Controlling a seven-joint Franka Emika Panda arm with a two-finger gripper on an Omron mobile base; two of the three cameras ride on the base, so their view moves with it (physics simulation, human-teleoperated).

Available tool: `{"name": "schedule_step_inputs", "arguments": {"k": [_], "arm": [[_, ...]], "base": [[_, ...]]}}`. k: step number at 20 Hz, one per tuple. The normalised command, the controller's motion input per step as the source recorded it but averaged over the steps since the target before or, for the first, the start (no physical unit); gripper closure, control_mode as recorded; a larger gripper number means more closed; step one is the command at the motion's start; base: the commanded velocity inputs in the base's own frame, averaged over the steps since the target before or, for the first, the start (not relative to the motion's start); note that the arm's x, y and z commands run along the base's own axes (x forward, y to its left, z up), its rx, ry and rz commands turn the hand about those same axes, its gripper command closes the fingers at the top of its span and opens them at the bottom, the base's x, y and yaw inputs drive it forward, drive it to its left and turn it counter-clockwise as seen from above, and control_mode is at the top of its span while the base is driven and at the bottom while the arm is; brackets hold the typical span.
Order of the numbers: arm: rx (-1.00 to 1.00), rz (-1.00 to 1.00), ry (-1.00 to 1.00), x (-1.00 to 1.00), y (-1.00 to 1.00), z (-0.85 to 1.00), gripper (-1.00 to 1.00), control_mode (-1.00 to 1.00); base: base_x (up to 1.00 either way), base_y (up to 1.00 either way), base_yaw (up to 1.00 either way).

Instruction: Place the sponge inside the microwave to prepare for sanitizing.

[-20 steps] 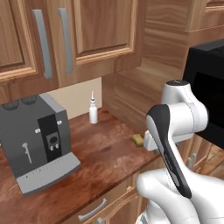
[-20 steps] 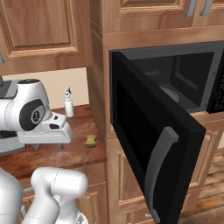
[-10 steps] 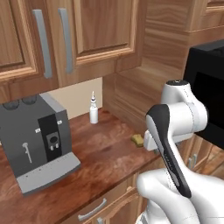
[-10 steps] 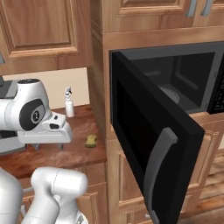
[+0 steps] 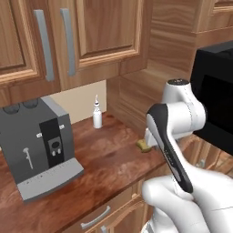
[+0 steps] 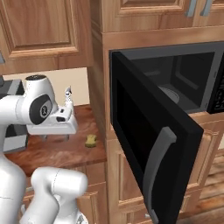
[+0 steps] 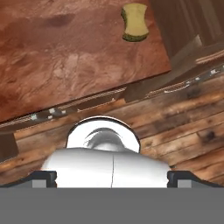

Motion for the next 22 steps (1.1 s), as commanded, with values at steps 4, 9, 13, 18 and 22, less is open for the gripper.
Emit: {"name": "schedule_step_inputs", "arguments": {"k": [4,9,13,18,22], "arm": [[-0.01,-0.16,-0.15,0.61,0.03,-0.21,-1.00,-1.00],[-0.11,-0.28,-0.10,0.45,0.11,-0.58,-1.00,-1.00],[-0.08,-0.33,0.00,0.52,0.00,-0.50,-1.00,-1.00],[-0.03,-0.13,0.01,0.61,0.00,-0.23,-1.00,-1.00],[0.00,-0.19,0.00,0.70,0.00,-0.27,-1.00,-1.00]], "base": [[0.00,0.00,0.00],[0.00,0.00,0.00],[0.00,0.00,0.00],[0.00,0.00,0.00],[0.00,0.00,0.00]]}}
